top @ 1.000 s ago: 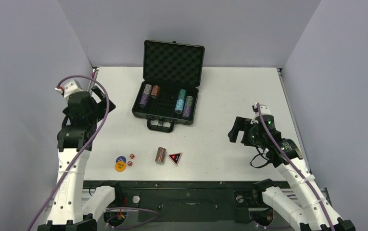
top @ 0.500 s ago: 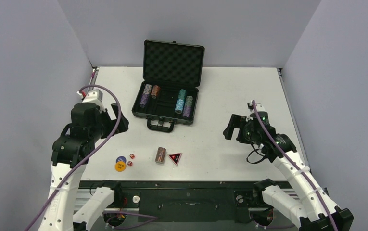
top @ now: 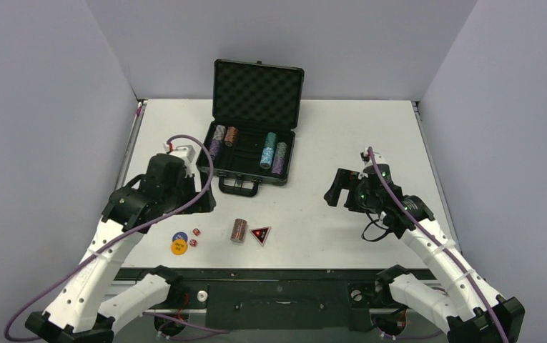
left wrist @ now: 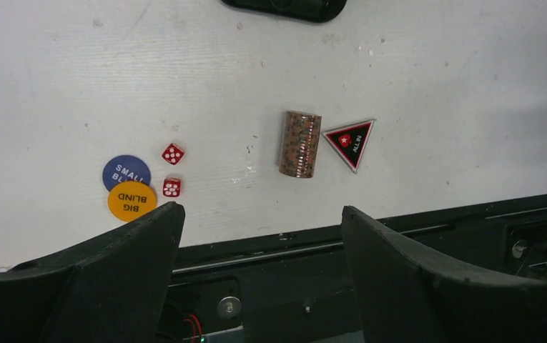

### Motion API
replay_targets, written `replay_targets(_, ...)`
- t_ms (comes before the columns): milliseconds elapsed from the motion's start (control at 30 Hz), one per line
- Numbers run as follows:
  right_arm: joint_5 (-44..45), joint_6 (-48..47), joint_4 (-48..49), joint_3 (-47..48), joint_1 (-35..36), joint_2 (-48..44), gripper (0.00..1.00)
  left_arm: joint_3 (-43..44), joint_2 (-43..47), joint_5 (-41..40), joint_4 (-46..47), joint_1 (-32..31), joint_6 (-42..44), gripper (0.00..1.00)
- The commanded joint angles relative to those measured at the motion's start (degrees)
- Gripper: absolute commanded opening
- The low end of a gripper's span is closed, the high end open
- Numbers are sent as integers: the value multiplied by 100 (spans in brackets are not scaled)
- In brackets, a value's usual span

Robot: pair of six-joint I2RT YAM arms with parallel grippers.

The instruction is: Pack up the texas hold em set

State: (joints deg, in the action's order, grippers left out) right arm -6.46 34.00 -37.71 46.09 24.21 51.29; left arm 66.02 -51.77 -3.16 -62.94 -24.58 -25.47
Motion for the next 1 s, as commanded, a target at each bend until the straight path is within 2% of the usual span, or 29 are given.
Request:
replay_targets(0, 1, 49, 88, 182, 95, 112, 96, -112, -234, -770, -59, -571, -593, 78)
replay_targets(100, 173, 11, -93, 176, 102, 77, 96, -256, -500, -1271, -152, -693, -1055, 71)
replay_targets(167, 273, -36, -163, 161, 102, 42, 96, -367, -643, -1704, -196, -697, -1455, 71)
replay_targets(333, 426, -123, -257, 122, 102, 82, 95, -737, -856, -2109, -160, -651, -2156, 72)
replay_targets(500, 593, -126, -413, 106, 102, 145, 95, -1263, -804, -1524, 258, 12, -2156, 71)
replay_targets(667, 773, -150, -395, 29, 102, 113, 95, -1749, -725, -948, 804, 917, -1980, 60)
replay_targets(800, 941, -95, -394, -25, 101, 143, 95, -1983, -781, -679, 981, 1255, -1893, 52)
replay_targets(967, 1067, -53, -466, -10, 97, 240, 95, -2197, -953, -410, 1302, 1324, -1872, 46)
